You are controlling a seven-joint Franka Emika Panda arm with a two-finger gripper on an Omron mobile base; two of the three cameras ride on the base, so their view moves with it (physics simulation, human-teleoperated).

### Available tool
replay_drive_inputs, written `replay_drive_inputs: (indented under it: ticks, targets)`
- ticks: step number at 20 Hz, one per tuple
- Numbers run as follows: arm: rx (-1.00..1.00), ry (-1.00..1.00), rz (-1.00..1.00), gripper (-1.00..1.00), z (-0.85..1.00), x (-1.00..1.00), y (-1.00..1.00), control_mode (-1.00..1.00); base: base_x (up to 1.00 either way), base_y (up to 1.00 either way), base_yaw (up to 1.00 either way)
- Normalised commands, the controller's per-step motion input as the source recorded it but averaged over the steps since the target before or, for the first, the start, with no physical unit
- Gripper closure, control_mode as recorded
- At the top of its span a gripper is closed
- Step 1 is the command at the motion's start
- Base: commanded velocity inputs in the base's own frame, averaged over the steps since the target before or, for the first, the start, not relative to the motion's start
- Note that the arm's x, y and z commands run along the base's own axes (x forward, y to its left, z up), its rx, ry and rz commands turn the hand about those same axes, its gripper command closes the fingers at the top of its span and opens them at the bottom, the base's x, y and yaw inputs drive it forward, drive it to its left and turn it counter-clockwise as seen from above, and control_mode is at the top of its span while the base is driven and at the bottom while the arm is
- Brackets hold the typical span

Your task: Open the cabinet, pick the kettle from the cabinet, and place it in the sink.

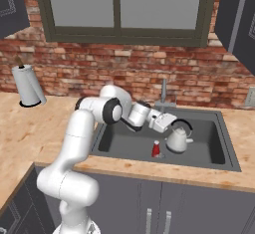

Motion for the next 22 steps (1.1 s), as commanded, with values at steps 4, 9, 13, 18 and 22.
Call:
replay_drive_inputs:
  ticks: [4, 9, 13, 18, 22]
  targets:
    - [0.00, 0.00, 0.00, 1.00, -0.20, 0.08, 0.00, -1.00, 0.00, 0.00, 0.00]
    - [0.00, 0.00, 0.00, 1.00, -0.22, 0.03, 0.00, -1.00, 0.00, 0.00, 0.00]
    - [0.00, 0.00, 0.00, 1.00, -0.18, 0.07, -0.04, -1.00, 0.00, 0.00, 0.00]
    - [0.00, 0.00, 0.02, 1.00, -0.18, 0.07, -0.06, -1.00, 0.00, 0.00, 0.00]
    - [0.00, 0.00, 0.02, 1.00, -0.17, 0.04, -0.08, -1.00, 0.00, 0.00, 0.00]
